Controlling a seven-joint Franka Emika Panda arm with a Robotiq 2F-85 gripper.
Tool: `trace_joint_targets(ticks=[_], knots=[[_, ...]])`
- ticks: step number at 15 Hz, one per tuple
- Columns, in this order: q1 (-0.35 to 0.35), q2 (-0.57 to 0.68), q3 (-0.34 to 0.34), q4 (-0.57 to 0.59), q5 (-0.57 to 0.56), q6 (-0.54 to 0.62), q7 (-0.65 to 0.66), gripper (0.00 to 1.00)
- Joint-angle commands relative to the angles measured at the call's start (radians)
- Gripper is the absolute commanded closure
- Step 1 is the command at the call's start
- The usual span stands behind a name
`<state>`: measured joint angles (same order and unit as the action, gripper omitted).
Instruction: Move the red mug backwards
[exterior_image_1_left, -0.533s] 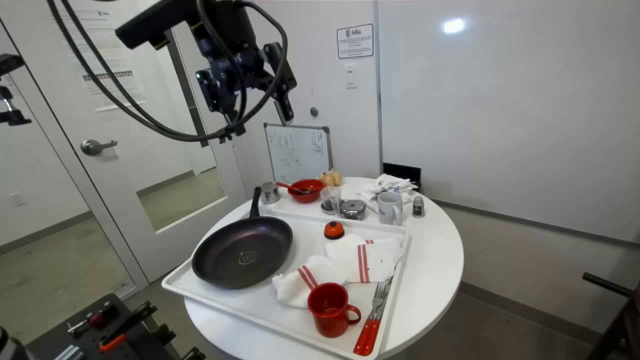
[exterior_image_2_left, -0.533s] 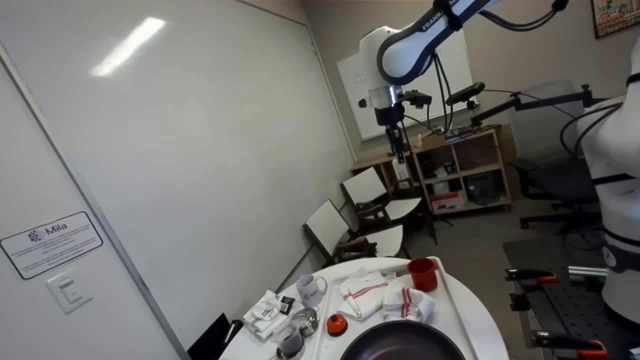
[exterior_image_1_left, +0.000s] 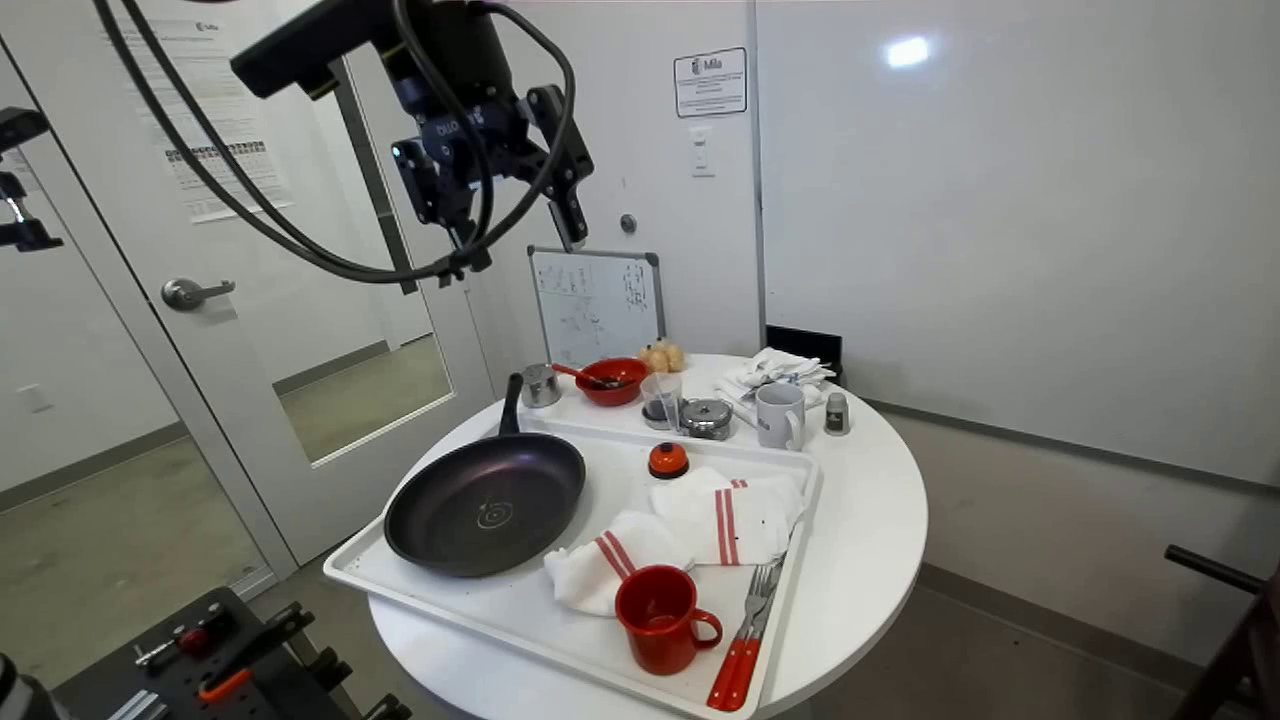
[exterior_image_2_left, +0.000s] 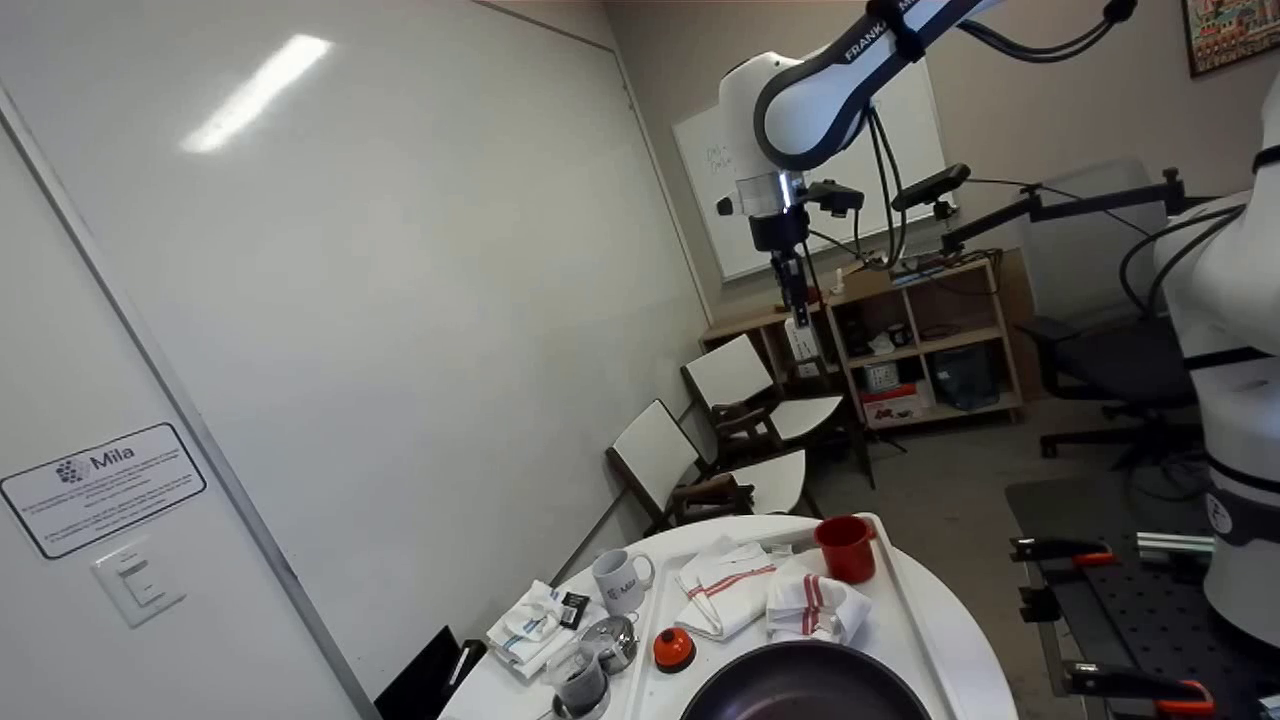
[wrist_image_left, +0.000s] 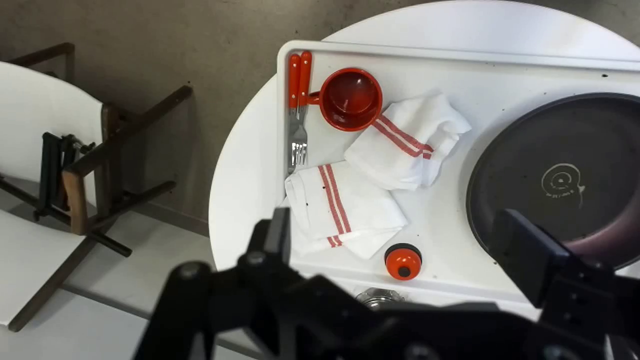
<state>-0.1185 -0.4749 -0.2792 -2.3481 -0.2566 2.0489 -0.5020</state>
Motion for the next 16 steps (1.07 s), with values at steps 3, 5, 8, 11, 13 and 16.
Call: trace_joint_targets(ticks=[3,5,8,11,13,16], knots=[[-0.006,0.001,0.005,0.002,0.004,-0.002,-0.003,0.00],[-0.006,0.001,0.005,0.002,0.004,-0.002,-0.003,0.00],[-0.006,0.001,0.005,0.002,0.004,-0.002,-0.003,0.00],[-0.006,0.001,0.005,0.002,0.004,-0.002,-0.003,0.00],[0.003,0.018,-0.009,-0.002,0.028,0.017,-0.018,0.00],[0.009,0.073,-0.023,-0.012,0.052,0.077,-0.022,0.00]])
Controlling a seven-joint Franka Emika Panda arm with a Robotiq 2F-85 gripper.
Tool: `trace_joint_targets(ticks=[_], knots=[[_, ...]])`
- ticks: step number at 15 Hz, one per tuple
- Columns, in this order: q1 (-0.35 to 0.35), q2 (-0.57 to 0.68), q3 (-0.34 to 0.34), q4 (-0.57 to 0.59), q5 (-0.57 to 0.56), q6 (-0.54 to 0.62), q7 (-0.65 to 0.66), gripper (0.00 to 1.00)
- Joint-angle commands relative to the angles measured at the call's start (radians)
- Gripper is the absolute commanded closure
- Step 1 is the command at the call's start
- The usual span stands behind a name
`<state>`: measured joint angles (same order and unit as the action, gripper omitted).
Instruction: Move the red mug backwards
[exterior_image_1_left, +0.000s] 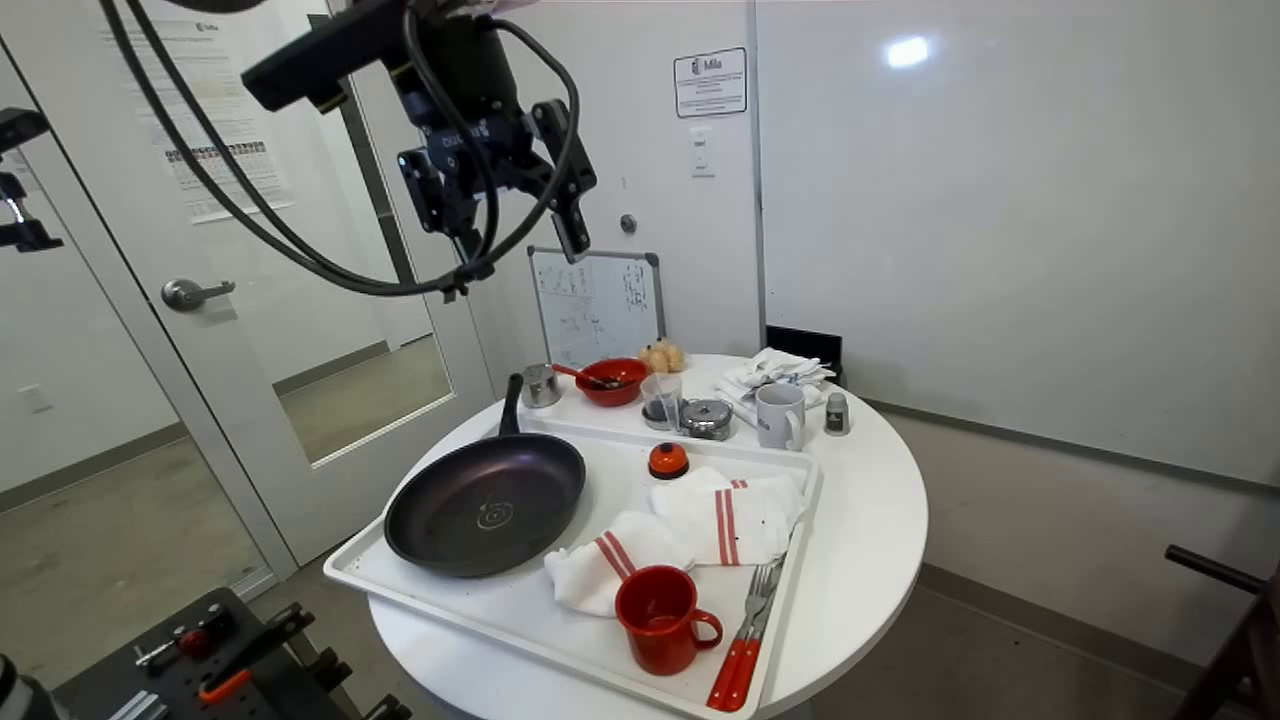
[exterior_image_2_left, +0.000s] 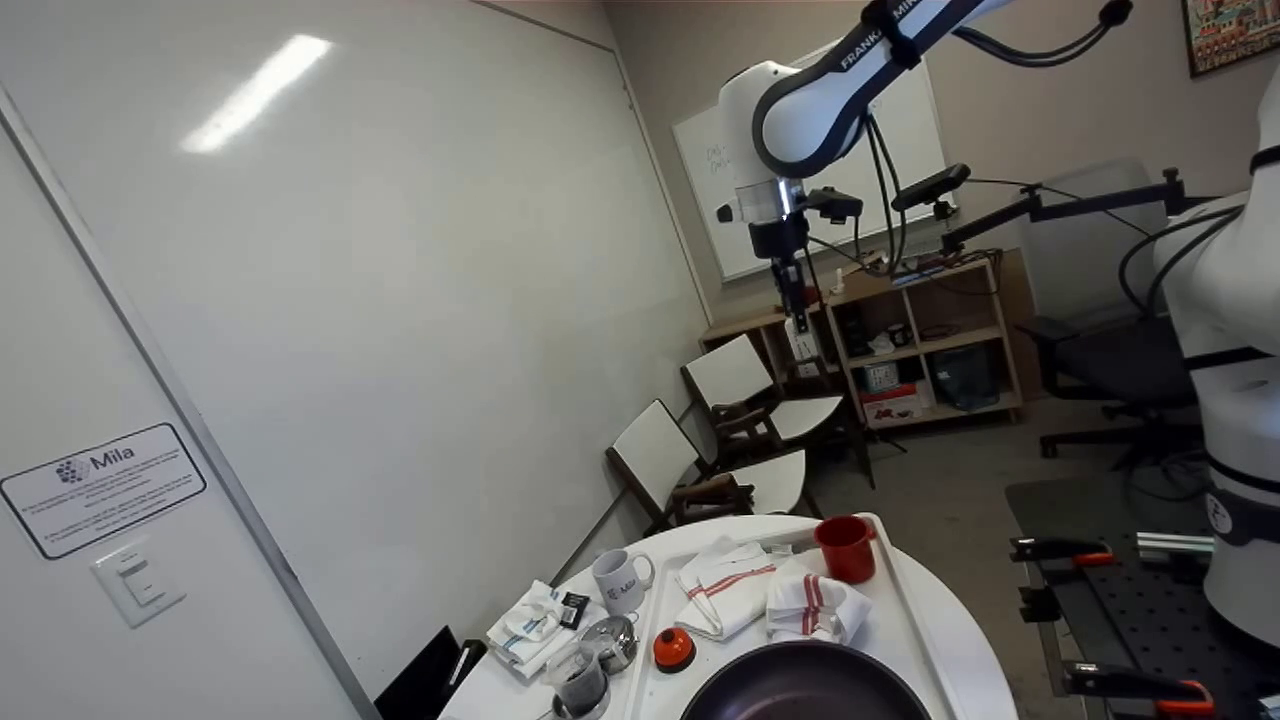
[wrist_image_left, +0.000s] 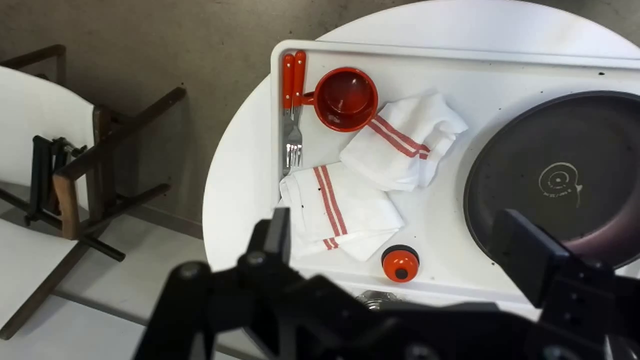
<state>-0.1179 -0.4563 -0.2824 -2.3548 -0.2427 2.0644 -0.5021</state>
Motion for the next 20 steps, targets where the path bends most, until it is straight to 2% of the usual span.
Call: trace_joint_targets(ticks=[1,6,11,20], knots=[[0.009,0.077,-0.025,-0.007,0.052,0.084,-0.023,0.00],[0.011,0.242,-0.051,-0.003,0.193,0.221,-0.043,0.00],[-0.022,0.409,-0.052,0.034,0.341,0.280,-0.084,0.00],[-0.126,0.623,0.020,0.085,0.541,0.343,-0.102,0.00]])
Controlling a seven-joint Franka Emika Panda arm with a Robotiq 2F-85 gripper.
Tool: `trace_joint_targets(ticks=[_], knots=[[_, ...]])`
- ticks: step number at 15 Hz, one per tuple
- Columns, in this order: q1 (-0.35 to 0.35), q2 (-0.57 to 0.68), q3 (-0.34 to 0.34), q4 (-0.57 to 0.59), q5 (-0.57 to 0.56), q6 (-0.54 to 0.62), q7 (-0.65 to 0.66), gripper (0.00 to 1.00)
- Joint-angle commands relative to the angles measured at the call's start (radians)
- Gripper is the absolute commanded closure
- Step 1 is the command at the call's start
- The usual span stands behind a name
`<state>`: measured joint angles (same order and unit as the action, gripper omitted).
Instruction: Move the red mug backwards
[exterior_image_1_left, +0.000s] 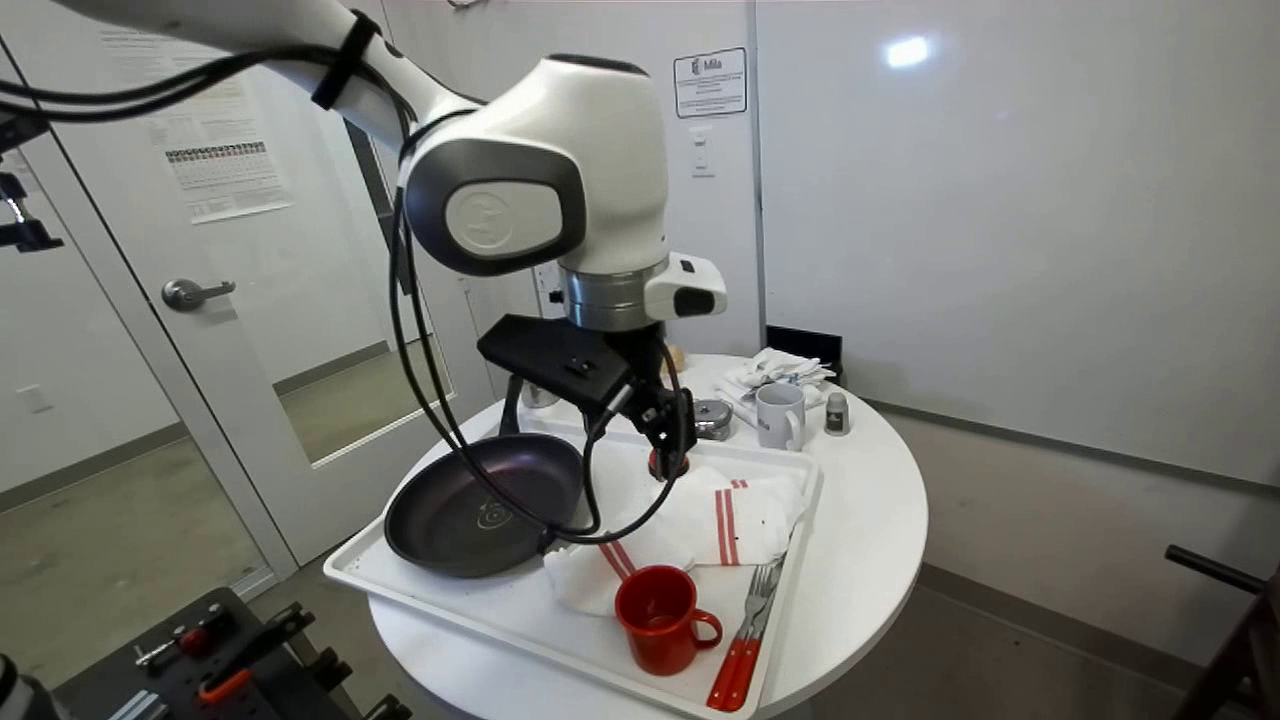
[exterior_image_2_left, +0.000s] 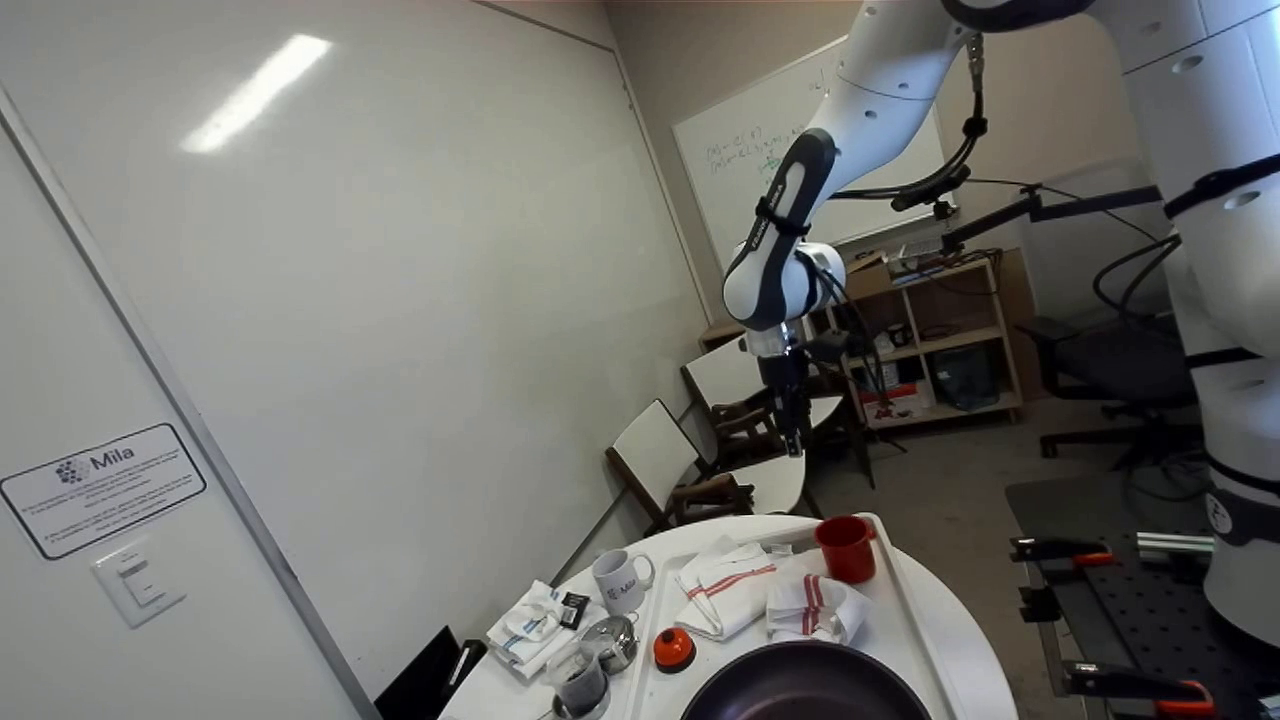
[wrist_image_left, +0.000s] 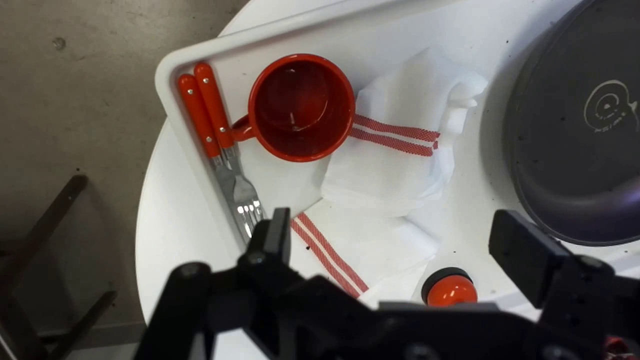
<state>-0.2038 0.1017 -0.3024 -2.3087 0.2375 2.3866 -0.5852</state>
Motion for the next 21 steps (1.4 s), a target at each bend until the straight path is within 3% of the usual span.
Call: trace_joint_targets(ticks=[1,11,15,21], knots=[[-0.050,0.085,0.049,0.043,0.063,0.025,-0.015,0.00],[-0.155,0.206,0.098,0.075,0.048,0.031,0.003,0.00],[-0.170,0.266,0.106,0.101,0.032,0.035,0.035,0.00],[-0.179,0.241,0.118,0.074,0.018,0.025,0.029,0.00]])
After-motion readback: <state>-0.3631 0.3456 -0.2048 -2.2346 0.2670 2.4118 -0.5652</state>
